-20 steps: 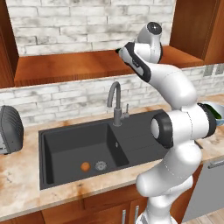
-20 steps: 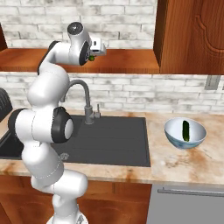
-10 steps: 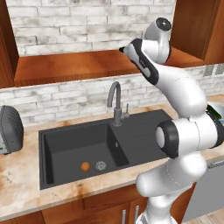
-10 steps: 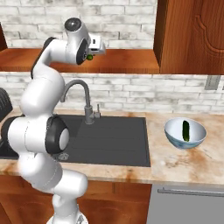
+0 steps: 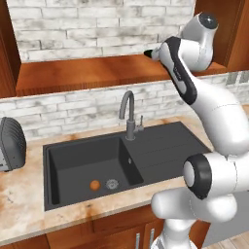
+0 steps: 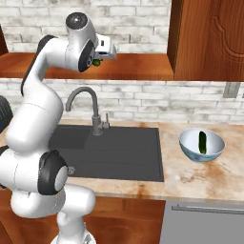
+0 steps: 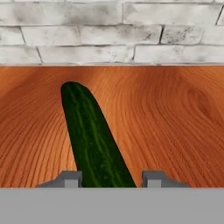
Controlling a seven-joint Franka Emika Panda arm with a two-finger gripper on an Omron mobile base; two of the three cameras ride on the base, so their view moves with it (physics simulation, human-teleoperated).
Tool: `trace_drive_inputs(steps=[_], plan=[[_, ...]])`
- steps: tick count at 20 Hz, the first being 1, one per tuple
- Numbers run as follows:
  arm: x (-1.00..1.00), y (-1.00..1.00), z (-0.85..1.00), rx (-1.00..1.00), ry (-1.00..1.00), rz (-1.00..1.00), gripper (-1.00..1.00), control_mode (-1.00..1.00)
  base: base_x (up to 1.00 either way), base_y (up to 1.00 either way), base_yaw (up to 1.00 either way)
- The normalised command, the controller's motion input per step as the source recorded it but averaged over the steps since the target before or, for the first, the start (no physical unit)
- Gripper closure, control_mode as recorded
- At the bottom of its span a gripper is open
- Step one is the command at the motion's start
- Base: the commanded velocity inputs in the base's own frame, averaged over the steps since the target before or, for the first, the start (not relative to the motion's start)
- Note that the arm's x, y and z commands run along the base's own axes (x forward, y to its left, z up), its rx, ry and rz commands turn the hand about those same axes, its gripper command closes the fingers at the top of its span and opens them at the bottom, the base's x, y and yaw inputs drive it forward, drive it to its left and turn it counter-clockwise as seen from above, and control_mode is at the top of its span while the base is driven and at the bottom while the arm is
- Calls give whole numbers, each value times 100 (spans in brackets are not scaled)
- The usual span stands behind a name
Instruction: Pick the cucumbers from the cabinet and place them in one bowl. Pick the tangerine from the sink and place it in the other bowl.
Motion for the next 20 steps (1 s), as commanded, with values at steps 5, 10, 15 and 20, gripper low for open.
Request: trace_drive_inputs(steps=[5,10,15,20], plan=[[-88,-1,16,0,1,0,100,-100,0,0,0],[-72,-3,-29,0,0,0,100,-100,0,0,0],[-33,0,-23,-2,2,0,100,-100,0,0,0],[-57,-2,-14,-4,5,0,100,-100,0,0,0]])
